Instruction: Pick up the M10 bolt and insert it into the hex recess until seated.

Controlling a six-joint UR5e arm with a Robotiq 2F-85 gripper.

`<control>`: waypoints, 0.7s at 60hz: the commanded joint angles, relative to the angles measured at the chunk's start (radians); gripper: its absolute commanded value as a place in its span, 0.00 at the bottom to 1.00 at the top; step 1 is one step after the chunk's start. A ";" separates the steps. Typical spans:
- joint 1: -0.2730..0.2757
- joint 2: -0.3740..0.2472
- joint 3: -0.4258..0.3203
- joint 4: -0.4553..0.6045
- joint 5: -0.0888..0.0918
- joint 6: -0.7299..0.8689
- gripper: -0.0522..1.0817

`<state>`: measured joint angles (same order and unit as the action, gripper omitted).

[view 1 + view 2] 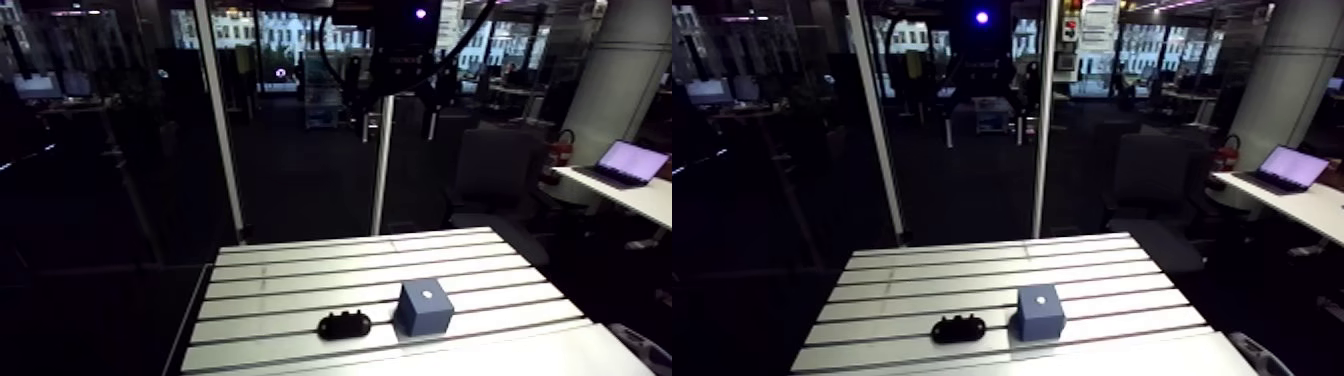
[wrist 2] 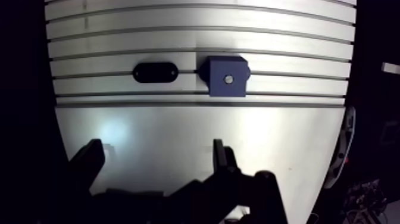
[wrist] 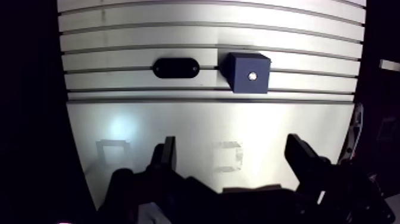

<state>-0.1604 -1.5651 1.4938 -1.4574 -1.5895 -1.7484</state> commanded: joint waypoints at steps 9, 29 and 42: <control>0.010 0.010 0.001 0.000 0.002 -0.001 0.05; 0.013 0.012 0.012 -0.004 -0.003 0.000 0.05; 0.013 0.021 0.016 -0.007 -0.007 0.000 0.05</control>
<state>-0.1475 -1.5510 1.5067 -1.4618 -1.5934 -1.7482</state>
